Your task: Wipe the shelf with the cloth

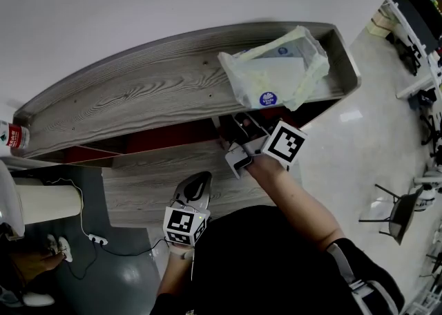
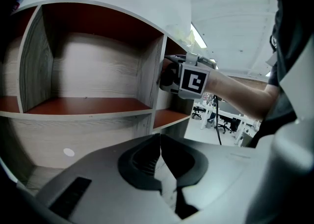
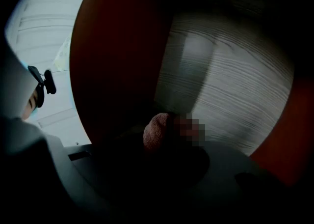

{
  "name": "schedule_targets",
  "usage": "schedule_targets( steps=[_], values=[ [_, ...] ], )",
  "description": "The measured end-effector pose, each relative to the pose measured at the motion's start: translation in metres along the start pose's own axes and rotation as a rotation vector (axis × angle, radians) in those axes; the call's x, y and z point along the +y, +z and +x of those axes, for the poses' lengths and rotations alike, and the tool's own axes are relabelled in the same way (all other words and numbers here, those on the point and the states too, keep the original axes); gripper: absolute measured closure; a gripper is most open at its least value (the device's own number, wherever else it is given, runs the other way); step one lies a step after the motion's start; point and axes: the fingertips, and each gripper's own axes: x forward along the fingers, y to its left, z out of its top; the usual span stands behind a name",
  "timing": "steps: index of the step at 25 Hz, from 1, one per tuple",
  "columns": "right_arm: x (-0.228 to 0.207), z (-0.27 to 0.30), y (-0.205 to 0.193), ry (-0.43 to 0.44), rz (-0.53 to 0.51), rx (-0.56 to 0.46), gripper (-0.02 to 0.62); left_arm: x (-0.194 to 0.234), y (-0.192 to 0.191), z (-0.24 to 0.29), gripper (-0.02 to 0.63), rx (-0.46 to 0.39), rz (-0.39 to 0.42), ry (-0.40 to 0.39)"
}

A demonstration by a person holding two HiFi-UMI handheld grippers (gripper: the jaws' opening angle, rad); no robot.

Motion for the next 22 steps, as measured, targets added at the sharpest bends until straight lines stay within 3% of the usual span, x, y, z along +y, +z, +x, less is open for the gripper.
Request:
schedule_targets(
  steps=[11, 22],
  values=[
    [-0.097, -0.022, -0.045, -0.283, 0.069, 0.100, 0.529, 0.002, -0.001, 0.002, 0.594, 0.011, 0.001, 0.001],
    [-0.118, -0.056, -0.080, -0.411, 0.087, 0.202, 0.529, -0.002, -0.003, 0.004, 0.594, 0.010, 0.002, -0.011]
  ],
)
